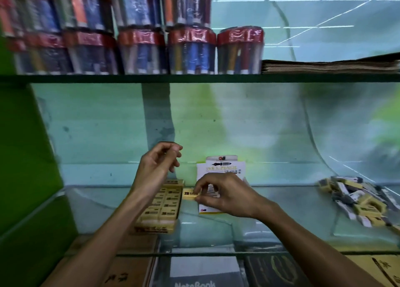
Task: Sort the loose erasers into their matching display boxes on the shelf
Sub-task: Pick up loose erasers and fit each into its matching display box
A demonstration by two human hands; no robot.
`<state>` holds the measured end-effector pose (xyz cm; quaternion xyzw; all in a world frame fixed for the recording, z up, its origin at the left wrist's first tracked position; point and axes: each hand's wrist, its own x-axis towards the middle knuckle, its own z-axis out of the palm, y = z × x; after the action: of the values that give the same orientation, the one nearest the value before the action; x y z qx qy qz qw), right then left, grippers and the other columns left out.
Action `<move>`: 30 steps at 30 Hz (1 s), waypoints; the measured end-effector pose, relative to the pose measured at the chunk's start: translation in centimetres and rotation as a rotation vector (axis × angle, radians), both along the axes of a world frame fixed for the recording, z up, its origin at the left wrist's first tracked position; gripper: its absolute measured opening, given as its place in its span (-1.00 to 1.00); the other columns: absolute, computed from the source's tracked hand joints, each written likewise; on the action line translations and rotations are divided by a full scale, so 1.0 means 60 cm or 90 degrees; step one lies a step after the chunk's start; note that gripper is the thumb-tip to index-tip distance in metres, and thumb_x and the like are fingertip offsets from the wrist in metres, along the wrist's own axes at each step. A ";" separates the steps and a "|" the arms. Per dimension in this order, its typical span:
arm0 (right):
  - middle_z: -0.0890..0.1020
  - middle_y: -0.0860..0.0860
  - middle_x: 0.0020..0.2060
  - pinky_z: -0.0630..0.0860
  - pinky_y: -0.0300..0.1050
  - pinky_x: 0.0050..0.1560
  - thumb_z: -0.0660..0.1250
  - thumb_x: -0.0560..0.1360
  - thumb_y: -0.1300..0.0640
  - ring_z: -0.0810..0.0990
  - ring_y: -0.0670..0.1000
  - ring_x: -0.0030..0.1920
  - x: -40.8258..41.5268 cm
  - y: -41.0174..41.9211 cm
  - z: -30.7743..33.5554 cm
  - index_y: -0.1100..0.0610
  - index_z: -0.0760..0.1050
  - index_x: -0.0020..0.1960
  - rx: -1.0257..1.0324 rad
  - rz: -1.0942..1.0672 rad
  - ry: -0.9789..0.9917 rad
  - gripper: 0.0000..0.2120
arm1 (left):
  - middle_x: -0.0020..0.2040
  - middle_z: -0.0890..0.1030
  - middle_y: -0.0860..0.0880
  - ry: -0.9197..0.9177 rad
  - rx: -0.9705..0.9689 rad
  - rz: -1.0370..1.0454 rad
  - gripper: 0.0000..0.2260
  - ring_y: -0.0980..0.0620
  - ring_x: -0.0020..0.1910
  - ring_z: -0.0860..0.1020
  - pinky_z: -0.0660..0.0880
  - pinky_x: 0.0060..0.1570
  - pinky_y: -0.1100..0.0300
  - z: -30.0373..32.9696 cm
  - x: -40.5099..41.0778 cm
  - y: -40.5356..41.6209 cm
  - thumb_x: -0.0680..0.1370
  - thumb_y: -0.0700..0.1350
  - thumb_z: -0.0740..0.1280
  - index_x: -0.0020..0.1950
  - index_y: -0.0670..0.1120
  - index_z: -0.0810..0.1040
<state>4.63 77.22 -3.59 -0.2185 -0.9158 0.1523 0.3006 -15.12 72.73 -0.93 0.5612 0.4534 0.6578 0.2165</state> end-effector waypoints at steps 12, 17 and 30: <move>0.66 -0.05 -0.05 0.52 -0.22 -0.05 0.42 0.51 0.11 0.58 -0.14 -0.10 -0.138 -0.020 -0.002 0.10 0.61 0.06 0.012 0.180 -0.155 -0.85 | -0.21 0.60 0.05 -0.004 0.010 0.067 -0.87 0.03 -0.22 0.53 0.49 -0.16 0.10 0.001 -0.086 -0.040 0.63 -0.12 0.27 -0.01 -0.09 0.61; 0.65 -0.01 -0.02 0.54 -0.06 0.04 0.44 0.49 0.17 0.61 -0.05 -0.04 -0.149 -0.012 0.000 0.12 0.62 0.05 0.033 0.204 -0.188 -0.85 | -0.20 0.60 0.04 -0.015 0.010 0.084 -0.86 0.02 -0.22 0.54 0.49 -0.16 0.10 0.010 -0.104 -0.045 0.63 -0.12 0.26 -0.02 -0.08 0.61; 0.66 0.03 0.01 0.50 -0.06 0.06 0.41 0.52 0.14 0.55 -0.02 0.02 -0.101 -0.002 0.001 0.15 0.63 0.09 0.074 0.164 -0.136 -0.83 | -0.17 0.61 0.00 0.012 0.009 0.038 -0.86 -0.02 -0.21 0.55 0.51 -0.07 0.00 -0.001 -0.071 -0.038 0.60 -0.04 0.28 0.01 -0.05 0.60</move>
<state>-1.42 77.08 -3.53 -0.0963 -0.9702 0.1123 0.1917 -19.38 70.43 -1.00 0.5551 0.4670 0.6619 0.1887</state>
